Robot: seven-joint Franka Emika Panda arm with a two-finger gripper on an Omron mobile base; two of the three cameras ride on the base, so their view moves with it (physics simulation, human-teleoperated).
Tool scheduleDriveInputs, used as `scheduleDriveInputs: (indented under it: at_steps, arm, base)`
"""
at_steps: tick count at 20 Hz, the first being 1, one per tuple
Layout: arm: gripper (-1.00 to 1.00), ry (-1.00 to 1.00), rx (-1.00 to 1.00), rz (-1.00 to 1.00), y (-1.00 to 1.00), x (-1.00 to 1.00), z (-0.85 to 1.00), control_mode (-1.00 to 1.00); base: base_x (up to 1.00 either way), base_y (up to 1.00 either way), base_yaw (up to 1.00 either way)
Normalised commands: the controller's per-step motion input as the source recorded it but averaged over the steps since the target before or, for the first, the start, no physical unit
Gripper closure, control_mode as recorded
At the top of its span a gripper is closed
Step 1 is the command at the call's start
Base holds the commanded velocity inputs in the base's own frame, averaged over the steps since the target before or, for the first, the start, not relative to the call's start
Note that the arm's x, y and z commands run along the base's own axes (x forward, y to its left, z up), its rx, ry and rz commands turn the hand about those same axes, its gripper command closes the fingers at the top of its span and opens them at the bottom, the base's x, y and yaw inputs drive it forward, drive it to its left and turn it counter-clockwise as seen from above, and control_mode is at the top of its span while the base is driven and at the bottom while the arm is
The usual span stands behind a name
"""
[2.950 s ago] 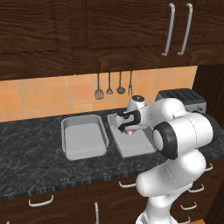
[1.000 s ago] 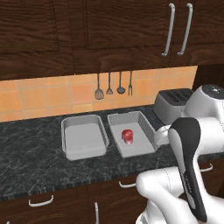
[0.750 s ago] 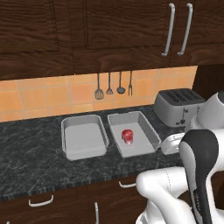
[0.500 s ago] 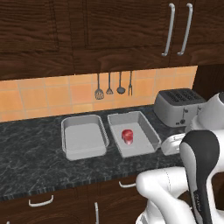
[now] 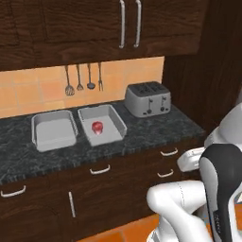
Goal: Place one lemon wedge and one steak in each tupperware on the nearby counter, to pack two identical lunches.
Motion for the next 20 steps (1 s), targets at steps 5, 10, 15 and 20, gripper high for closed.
scheduleDriveInputs:
  at_steps: [5,10,15,20]
  arm:
    - [-1.00,0.00,0.00,0.00,0.00,0.00,0.00,1.00]
    - [-1.00,0.00,0.00,0.00,0.00,0.00,0.00,1.00]
    - [-1.00,0.00,0.00,0.00,0.00,0.00,0.00,1.00]
    - [-1.00,0.00,0.00,0.00,0.00,0.00,0.00,1.00]
  base:
    - [-0.26,-0.96,-0.57]
    - [0.17,-1.00,-0.42]
    - [0.83,-1.00,0.27]
    - [0.62,-1.00,0.40]
